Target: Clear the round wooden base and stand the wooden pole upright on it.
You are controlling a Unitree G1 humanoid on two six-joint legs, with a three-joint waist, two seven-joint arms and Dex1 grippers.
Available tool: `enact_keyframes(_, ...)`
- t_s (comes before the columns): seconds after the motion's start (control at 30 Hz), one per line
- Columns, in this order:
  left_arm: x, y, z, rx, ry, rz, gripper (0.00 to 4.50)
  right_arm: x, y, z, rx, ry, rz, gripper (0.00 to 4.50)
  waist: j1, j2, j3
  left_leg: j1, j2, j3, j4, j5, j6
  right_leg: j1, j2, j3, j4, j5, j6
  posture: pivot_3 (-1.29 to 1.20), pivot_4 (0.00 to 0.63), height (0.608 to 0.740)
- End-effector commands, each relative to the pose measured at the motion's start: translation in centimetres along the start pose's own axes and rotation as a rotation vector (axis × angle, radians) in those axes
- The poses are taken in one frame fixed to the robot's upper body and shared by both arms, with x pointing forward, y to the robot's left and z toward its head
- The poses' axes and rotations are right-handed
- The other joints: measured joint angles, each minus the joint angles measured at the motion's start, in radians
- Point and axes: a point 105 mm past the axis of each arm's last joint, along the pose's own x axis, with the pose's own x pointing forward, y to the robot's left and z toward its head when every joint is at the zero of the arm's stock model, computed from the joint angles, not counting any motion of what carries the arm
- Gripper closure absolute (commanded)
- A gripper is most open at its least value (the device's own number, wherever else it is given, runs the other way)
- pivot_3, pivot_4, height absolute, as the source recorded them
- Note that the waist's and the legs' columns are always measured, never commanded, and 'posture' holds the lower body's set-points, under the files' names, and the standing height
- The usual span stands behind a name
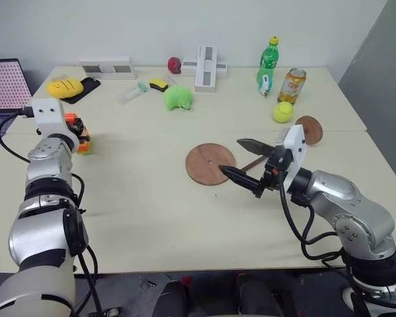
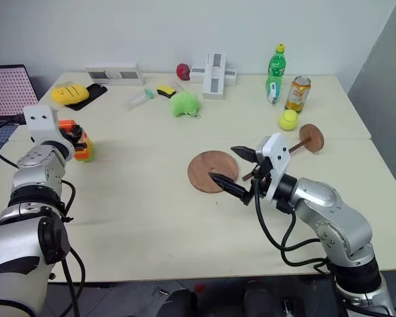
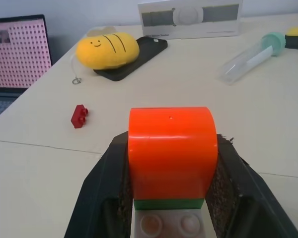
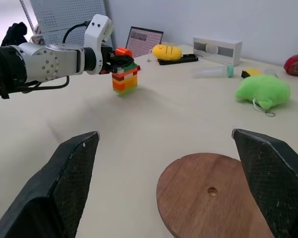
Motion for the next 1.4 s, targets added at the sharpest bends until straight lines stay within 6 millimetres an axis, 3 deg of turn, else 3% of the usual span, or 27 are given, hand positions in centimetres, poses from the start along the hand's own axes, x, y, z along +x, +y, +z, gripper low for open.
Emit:
enact_keyframes(0.03, 0.0, 0.5, 2.4, -0.043, -0.099, -0.006, 2.99, -0.4, 0.3, 1.3, -0.041, -0.04, -0.009, 0.0, 0.0, 0.0, 0.0, 0.0, 0.0, 0.0, 0.0, 0.0, 0.0, 0.0, 0.0, 0.0, 0.0, 0.0, 0.0, 0.0, 0.15, 0.74)
enact_keyframes(0.2, -0.1, 1.6, 1.0, -0.094, -0.043, 0.057, 2.99, -0.7, 0.2, 1.3, -0.04, -0.034, -0.024, 0.0, 0.0, 0.0, 0.0, 0.0, 0.0, 0.0, 0.0, 0.0, 0.0, 0.0, 0.0, 0.0, 0.001, 0.0, 0.0, 0.0, 0.15, 0.74)
enact_keyframes(0.27, -0.2, 1.6, 0.9, -0.092, -0.042, 0.051, 2.29, -0.8, 0.2, 1.2, -0.037, -0.032, -0.03, 0.0, 0.0, 0.0, 0.0, 0.0, 0.0, 0.0, 0.0, 0.0, 0.0, 0.0, 0.0, 0.0, 0.001, 0.0, 0.0, 0.0, 0.15, 0.74)
enact_keyframes(0.53, -0.2, 1.5, 1.6, -0.053, -0.062, 0.022, 0.85, -0.6, 0.1, 1.1, -0.002, -0.037, -0.039, 0.0, 0.0, 0.0, 0.0, 0.0, 0.0, 0.0, 0.0, 0.0, 0.0, 0.0, 0.0, 0.0, 0.002, 0.0, 0.0, 0.0, 0.15, 0.74)
enact_keyframes(0.63, -0.4, 1.9, 3.1, -0.035, -0.095, 0.012, 0.12, -0.5, -0.1, 0.9, 0.009, -0.035, -0.039, 0.0, -0.001, 0.0, 0.0, 0.0, 0.0, 0.0, 0.0, 0.0, 0.0, -0.001, 0.0, 0.0, 0.002, 0.0, 0.0, 0.0, 0.15, 0.74)
enact_keyframes(0.77, -0.8, 2.3, 4.8, 0.03, -0.127, -0.002, 0.01, -0.7, -1.0, 0.2, 0.061, -0.039, -0.07, 0.0, -0.002, -0.001, -0.001, 0.0, 0.0, 0.0, 0.0, 0.0, 0.0, -0.001, 0.0, 0.0, 0.002, 0.0, 0.0, 0.0, 0.15, 0.74)
enact_keyframes(0.93, -2.4, 3.3, 7.5, 0.096, -0.173, 0.001, 0.01, -2.8, -3.9, -2.5, 0.223, -0.032, -0.219, 0.0, -0.002, -0.001, -0.001, 0.001, 0.0, 0.0, 0.0, 0.0, 0.0, -0.001, 0.0, 0.001, 0.002, 0.0, 0.0, 0.0, 0.15, 0.74)
enact_keyframes(1.03, -5.1, -1.7, 10.6, 0.091, -0.289, -0.324, 0.01, -6.3, -7.3, -4.6, 0.396, -0.06, -0.444, 0.0, 0.003, -0.002, -0.001, 0.001, 0.001, 0.0, 0.0, 0.0, 0.0, -0.001, 0.0, 0.001, 0.003, 0.0, 0.0, 0.0, 0.15, 0.74)
enact_keyframes(1.1, -7.0, -4.7, 10.7, 0.135, -0.287, -0.516, 0.01, -7.5, -8.5, -5.3, 0.458, -0.079, -0.521, 0.0, 0.008, -0.002, -0.001, 0.0, 0.001, 0.0, 0.0, 0.001, -0.002, 0.0, -0.001, 0.001, 0.004, 0.0, 0.0, 0.0, 0.15, 0.74)
enact_keyframes(1.2, -11.1, -11.1, 7.6, 0.278, -0.211, -0.899, 0.01, -9.5, -11.2, -7.1, 0.662, -0.146, -0.674, 0.0, 0.005, -0.001, -0.001, 0.001, 0.001, 0.003, 0.0, 0.001, -0.002, 0.0, 0.0, 0.003, 0.003, 0.0, 0.0, 0.0, 0.15, 0.74)
enact_keyframes(1.23, -11.9, -12.2, 6.9, 0.28, -0.199, -0.965, 0.01, -9.5, -11.8, -7.5, 0.726, -0.167, -0.692, 0.0, 0.002, 0.0, -0.002, 0.003, 0.002, 0.003, -0.001, 0.001, -0.002, 0.0, 0.0, 0.004, 0.004, 0.0, 0.0, 0.0, 0.15, 0.74)
enact_keyframes(1.3, -15.4, -16.0, 6.0, 0.289, -0.204, -1.218, 0.01, -8.9, -13.4, -8.3, 0.837, -0.192, -0.708, 0.0, 0.002, 0.002, -0.002, 0.006, 0.002, 0.007, -0.002, 0.001, -0.001, 0.002, 0.0, 0.007, 0.004, 0.0, 0.0, 0.0, 0.15, 0.74)
enact_keyframes(1.4, -19.1, -19.1, 4.6, 0.333, -0.179, -1.474, 0.01, -8.3, -16.1, -8.8, 0.914, -0.212, -0.722, 0.0, -0.008, 0.003, -0.001, 0.007, 0.002, 0.009, -0.002, -0.001, 0.002, 0.001, 0.002, 0.009, 0.007, 0.0, 0.0, 0.0, 0.15, 0.74)
